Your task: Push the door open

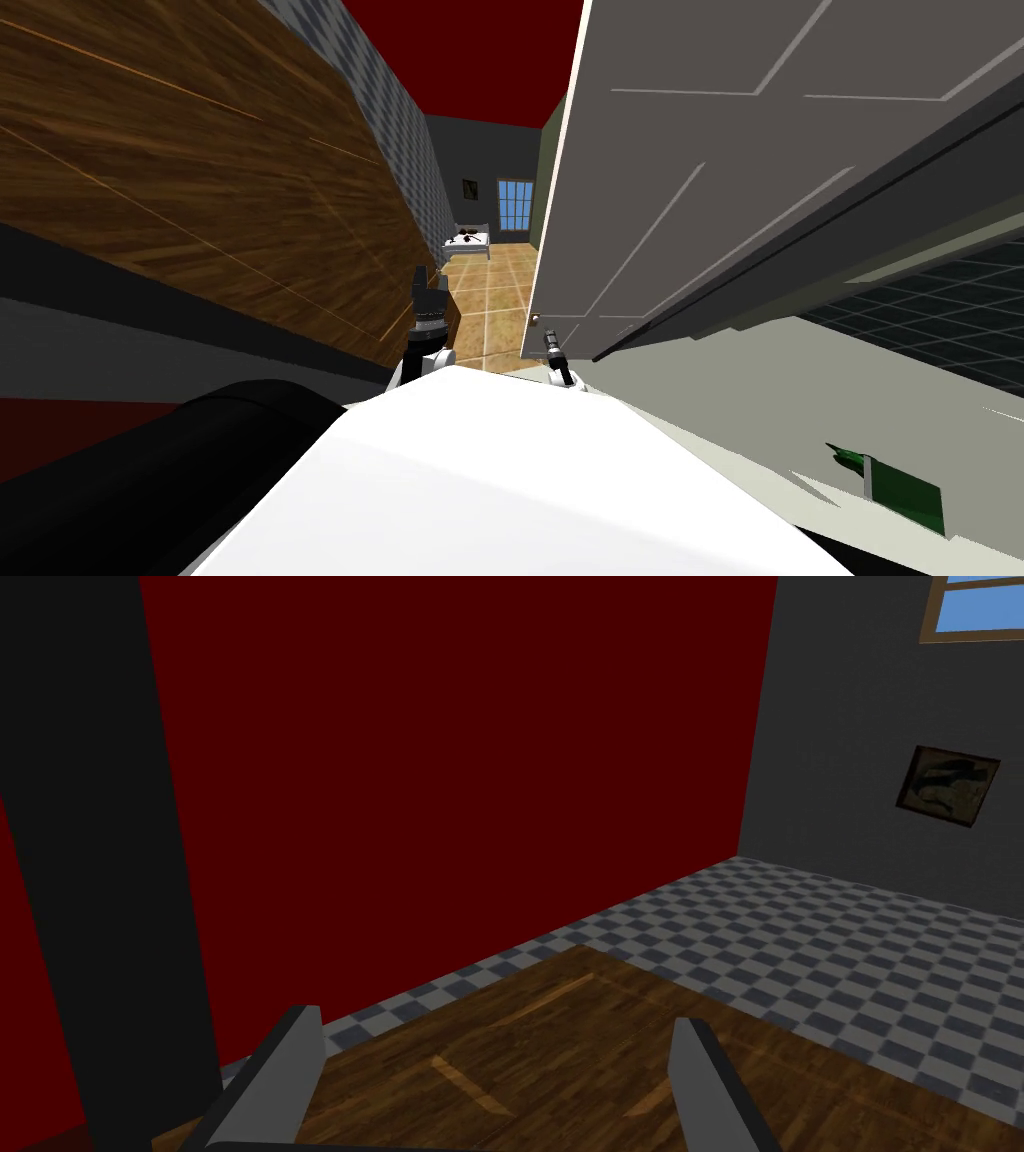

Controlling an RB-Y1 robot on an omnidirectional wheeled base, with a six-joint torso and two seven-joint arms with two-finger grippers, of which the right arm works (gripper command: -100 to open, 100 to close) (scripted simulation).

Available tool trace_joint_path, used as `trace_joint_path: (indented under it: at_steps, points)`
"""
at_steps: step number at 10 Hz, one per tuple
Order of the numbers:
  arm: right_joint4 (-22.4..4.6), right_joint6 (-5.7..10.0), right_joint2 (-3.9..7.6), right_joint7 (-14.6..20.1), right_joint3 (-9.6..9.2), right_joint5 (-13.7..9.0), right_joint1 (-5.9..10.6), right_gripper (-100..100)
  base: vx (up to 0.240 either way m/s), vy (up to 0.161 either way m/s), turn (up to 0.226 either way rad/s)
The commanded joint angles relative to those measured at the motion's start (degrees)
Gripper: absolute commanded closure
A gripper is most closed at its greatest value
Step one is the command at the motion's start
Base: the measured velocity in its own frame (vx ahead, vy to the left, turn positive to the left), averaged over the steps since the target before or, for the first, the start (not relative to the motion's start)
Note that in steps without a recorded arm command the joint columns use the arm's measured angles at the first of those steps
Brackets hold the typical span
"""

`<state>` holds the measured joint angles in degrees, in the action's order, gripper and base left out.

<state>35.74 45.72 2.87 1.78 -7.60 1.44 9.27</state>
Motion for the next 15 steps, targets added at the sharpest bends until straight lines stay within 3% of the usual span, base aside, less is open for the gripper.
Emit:
trace_joint_path:
  at_steps: [1, 3, 5, 7, 10, 13, 15]
  points:
    - [0.2, -0.20, 0.00, 0.2, -0.07, -0.1, -0.04, -100, -0.190, 0.009, -0.024]
    - [0.4, -0.36, -0.60, 0.4, -0.16, -0.2, -0.08, -100, -0.217, 0.019, -0.032]
    - [0.7, -0.56, -2.36, 0.6, -0.27, -0.3, -0.13, -100, -0.222, 0.014, -0.041]
    - [-0.2, 0.07, -1.11, 0.3, 0.02, -0.4, 0.21, -100, -0.002, 0.026, 0.012]
    - [-0.4, 0.30, -0.55, 0.1, 0.26, -0.5, 0.24, -100, 0.176, 0.037, 0.019]
    - [-0.5, 0.61, -0.63, -0.1, 0.58, -0.7, 0.28, -100, 0.212, 0.046, 0.024]
    - [-0.7, 0.82, -1.31, -0.2, 0.81, -0.8, 0.30, -100, 0.184, 0.047, 0.024]
